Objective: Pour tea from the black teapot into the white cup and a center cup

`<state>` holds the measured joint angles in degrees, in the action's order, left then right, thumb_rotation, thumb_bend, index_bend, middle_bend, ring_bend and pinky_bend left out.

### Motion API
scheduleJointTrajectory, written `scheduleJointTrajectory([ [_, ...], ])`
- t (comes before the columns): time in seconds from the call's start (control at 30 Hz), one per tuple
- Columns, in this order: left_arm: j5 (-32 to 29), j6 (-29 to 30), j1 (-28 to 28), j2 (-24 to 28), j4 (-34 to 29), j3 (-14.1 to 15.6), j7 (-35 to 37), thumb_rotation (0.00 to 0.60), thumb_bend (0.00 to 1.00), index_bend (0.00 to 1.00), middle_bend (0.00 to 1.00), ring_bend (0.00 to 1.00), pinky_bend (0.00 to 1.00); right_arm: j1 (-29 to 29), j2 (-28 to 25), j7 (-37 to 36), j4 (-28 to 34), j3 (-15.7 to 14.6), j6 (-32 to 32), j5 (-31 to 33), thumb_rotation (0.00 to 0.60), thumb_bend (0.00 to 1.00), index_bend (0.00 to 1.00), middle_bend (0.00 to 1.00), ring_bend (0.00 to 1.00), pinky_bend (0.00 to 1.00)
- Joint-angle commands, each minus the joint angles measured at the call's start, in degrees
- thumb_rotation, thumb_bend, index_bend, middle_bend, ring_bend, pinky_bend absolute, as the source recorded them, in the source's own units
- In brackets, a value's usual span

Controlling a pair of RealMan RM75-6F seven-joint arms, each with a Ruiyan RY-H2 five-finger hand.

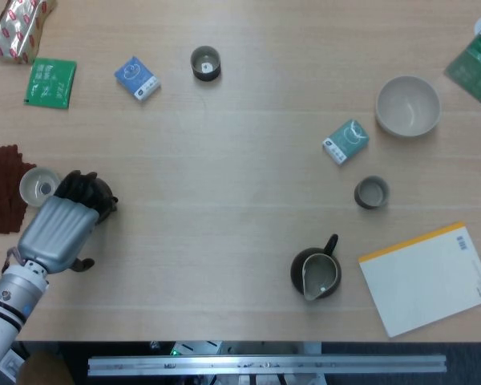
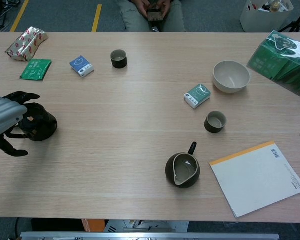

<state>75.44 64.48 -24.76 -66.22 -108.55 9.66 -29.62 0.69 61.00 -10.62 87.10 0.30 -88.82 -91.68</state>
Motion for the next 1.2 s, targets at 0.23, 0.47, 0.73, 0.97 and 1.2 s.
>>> scheduleJointTrajectory([
  [0.23,-1.3,1.6,1.7,-0.1,0.0,-1.2,-2.4,0.600,0.08,0.26,0.31,0.26,0.05,0.5,0.4,-0.4,-0.8,0.1,1.0,0.3,0.600,0.00,0.45,0.39,0.29,0.37],
  [0.47,-3.8,2.4,2.4,-1.5,0.6,-2.4,-5.3,0.600,0.08,0.31,0.38,0.31,0.05,1.0,0.6,-0.8,-1.5,0.2,1.8,0.5,0.600,0.00,0.45,0.39,0.29,0.37],
  [0.73,-7.0,3.9,3.5,-3.1,0.9,-3.0,-9.5,0.600,0.08,0.37,0.43,0.34,0.05,1.5,0.8,-1.4,-2.1,0.3,2.4,0.6,0.600,0.00,0.45,0.39,0.29,0.37],
  [0.97,-9.4,4.1,3.9,-3.5,0.3,-3.5,-10.2,0.600,0.08,0.37,0.44,0.34,0.05,1.9,0.9,-1.8,-2.3,0.3,2.7,0.5,0.600,0.00,0.45,0.39,0.29,0.37],
  [1.2,-11.1,3.9,4.0,-4.2,0.5,-4.1,-9.9,0.600,0.08,0.37,0.44,0.34,0.05,2.3,0.8,-2.2,-2.3,0.6,2.4,0.1,0.600,0.00,0.45,0.39,0.29,0.37],
])
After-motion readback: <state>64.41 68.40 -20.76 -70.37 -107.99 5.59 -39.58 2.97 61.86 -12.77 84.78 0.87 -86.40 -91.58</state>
